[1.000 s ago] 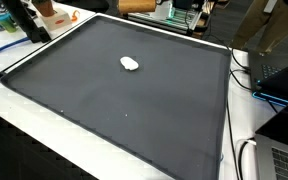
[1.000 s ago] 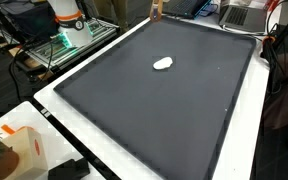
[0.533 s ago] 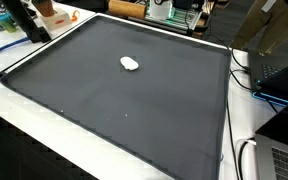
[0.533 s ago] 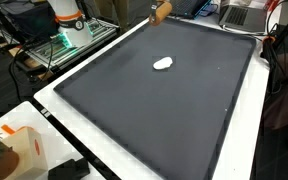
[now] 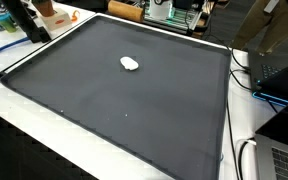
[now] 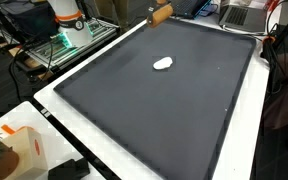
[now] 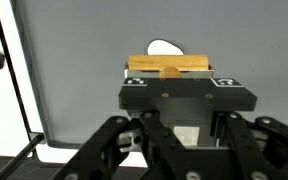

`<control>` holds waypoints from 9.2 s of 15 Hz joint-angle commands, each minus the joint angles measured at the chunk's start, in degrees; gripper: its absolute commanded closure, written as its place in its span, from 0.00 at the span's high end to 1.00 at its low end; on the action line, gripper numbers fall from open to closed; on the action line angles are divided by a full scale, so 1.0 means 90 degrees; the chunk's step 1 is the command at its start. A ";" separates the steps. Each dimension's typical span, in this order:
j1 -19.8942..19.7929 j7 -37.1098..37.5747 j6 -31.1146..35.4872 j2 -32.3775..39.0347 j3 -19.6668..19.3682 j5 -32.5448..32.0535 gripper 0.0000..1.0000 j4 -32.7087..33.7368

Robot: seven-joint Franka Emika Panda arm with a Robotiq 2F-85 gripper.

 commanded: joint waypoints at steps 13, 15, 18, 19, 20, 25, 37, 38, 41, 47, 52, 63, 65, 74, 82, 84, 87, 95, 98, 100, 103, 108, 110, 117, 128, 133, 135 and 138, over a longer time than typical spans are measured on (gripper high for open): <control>-0.0328 0.0178 0.0886 -0.1501 -0.0161 -0.0247 0.23 -0.1062; -0.0241 -0.0425 0.1380 -0.1864 -0.0331 0.0142 0.23 -0.1541; -0.0224 -0.0888 0.2005 -0.2206 -0.0484 0.0435 0.23 -0.2209; -0.0211 -0.0997 0.2079 -0.2270 -0.0536 0.0572 0.23 -0.2363; -0.0218 -0.1021 0.2213 -0.2309 -0.0561 0.0667 0.23 -0.2534; -0.0344 -0.0877 0.2116 -0.2022 -0.0447 0.0559 0.48 -0.2441; -0.0267 -0.0948 0.3649 -0.2534 -0.0707 0.0992 0.23 -0.3428; -0.0263 -0.1030 0.3734 -0.2590 -0.0739 0.1010 0.23 -0.3532; -0.0206 -0.1322 0.4301 -0.2834 -0.0935 0.1154 0.23 -0.3962; 0.0059 -0.2008 0.4889 -0.3237 -0.1323 0.1380 0.23 -0.4648; -0.0040 -0.1962 0.4730 -0.3080 -0.1256 0.1217 0.48 -0.4607; -0.0041 -0.1920 0.4644 -0.2843 -0.1137 0.1167 0.23 -0.4546; -0.0185 -0.1681 0.4398 -0.2617 -0.0899 0.0991 0.23 -0.4282; -0.0370 -0.0562 0.2291 -0.1308 0.0132 0.0154 0.23 -0.2095; -0.0247 0.0100 0.2241 -0.0538 0.0298 -0.0094 0.48 -0.1285; -0.0257 0.0104 0.2226 -0.0464 0.0292 -0.0098 0.48 -0.1229; -0.0268 0.0536 0.2122 -0.0217 0.0385 -0.0135 0.23 -0.0992; -0.0171 0.1342 0.1681 0.0433 0.0512 -0.0471 0.23 -0.0245; -0.0084 0.1519 0.1270 0.0732 0.0547 -0.0833 0.23 0.0133; -0.0003 0.1559 0.1010 0.0903 0.0538 -0.1028 0.23 0.0326; 0.0102 0.1585 0.0689 0.1095 0.0486 -0.1203 0.23 0.0555; 0.0155 0.1478 0.0833 0.1167 0.0415 -0.1029 0.48 0.0543; 0.0168 0.1481 0.0825 0.1211 0.0404 -0.1028 0.48 0.0604; 0.0115 0.1200 0.0495 0.1405 0.0303 -0.0673 0.23 0.0915; -0.0034 0.0498 0.0204 0.1762 -0.0122 -0.0053 0.23 0.1545; 0.0001 0.0358 0.0048 0.1892 -0.0157 -0.0165 0.23 0.1706; 0.0020 0.0321 -0.0113 0.1945 -0.0149 -0.0173 0.23 0.1768; 0.0051 0.0252 -0.0223 0.2003 -0.0119 -0.0083 0.23 0.1809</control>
